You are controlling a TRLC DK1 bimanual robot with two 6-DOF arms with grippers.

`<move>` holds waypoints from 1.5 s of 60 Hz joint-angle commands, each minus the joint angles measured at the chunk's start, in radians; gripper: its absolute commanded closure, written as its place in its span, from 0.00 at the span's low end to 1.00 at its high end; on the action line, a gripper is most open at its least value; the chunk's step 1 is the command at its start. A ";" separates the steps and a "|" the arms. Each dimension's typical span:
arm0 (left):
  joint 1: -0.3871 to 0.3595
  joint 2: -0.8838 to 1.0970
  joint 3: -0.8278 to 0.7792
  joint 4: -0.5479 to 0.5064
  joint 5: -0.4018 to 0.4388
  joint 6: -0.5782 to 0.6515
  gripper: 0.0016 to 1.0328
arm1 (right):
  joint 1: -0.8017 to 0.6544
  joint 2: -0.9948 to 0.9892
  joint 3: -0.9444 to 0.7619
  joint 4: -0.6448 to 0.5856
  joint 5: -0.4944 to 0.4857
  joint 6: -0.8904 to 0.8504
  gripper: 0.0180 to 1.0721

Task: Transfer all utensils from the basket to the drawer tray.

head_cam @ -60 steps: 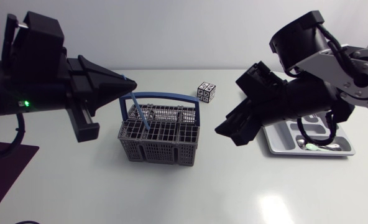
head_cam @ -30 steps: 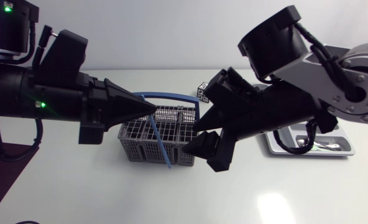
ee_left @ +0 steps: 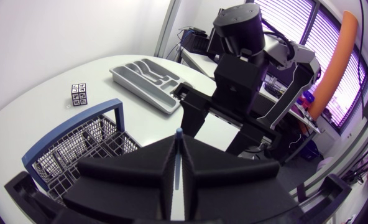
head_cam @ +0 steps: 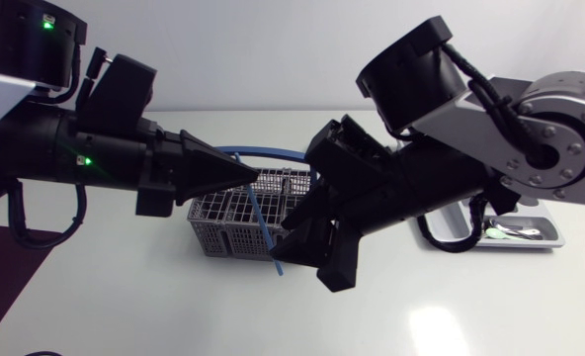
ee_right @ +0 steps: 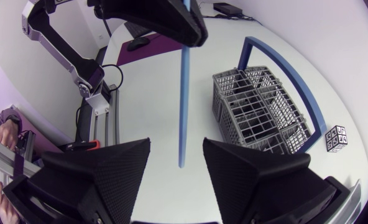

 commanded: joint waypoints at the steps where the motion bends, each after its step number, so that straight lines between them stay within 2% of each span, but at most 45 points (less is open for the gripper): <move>1: 0.002 0.021 0.016 0.017 0.023 -0.030 0.97 | 0.011 0.009 0.022 -0.003 -0.011 0.021 0.44; 17: 0.002 0.038 0.025 0.029 0.055 -0.050 0.97 | 0.026 0.029 0.021 0.003 -0.021 0.019 0.44; 34: 0.003 0.051 0.034 0.029 0.086 -0.064 0.97 | 0.021 0.064 0.007 0.032 -0.022 0.014 0.77; 39: 0.005 0.054 0.037 0.028 0.103 -0.067 0.97 | 0.014 0.080 0.002 0.042 -0.022 0.010 0.90; 49: 0.023 0.054 0.037 0.028 0.147 -0.079 0.96 | 0.008 0.083 -0.007 0.051 -0.030 0.010 0.95; 51: 0.025 0.054 0.037 0.029 0.147 -0.079 0.94 | 0.008 0.081 -0.008 0.051 -0.030 0.010 0.95; 54: 0.029 0.052 0.037 0.028 0.147 -0.079 0.77 | 0.008 0.078 -0.011 0.049 -0.030 0.010 0.95; 57: 0.029 0.049 0.040 0.028 0.147 -0.079 0.69 | 0.008 0.075 -0.018 0.046 -0.030 0.008 0.95; 61: 0.037 0.044 0.045 0.029 0.147 -0.079 0.45 | 0.006 0.070 -0.027 0.045 -0.030 0.008 0.95; 63: 0.043 0.038 0.050 0.029 0.147 -0.079 0.28 | 0.005 0.064 -0.034 0.045 -0.030 0.008 0.95; 67: 0.063 0.018 0.057 0.040 0.147 -0.076 0.13 | -0.005 0.052 -0.051 0.043 -0.030 0.004 0.95; 72: 0.112 -0.019 0.063 0.081 0.147 -0.088 0.07 | -0.043 0.021 -0.081 0.028 -0.030 -0.015 0.95; 80: 0.198 -0.040 0.086 0.085 0.143 -0.093 0.07 | -0.155 -0.042 -0.110 -0.021 -0.034 -0.055 0.95; 90: 0.315 -0.048 0.077 0.060 0.055 -0.042 0.07 | -0.427 -0.089 -0.122 -0.086 -0.060 -0.125 0.95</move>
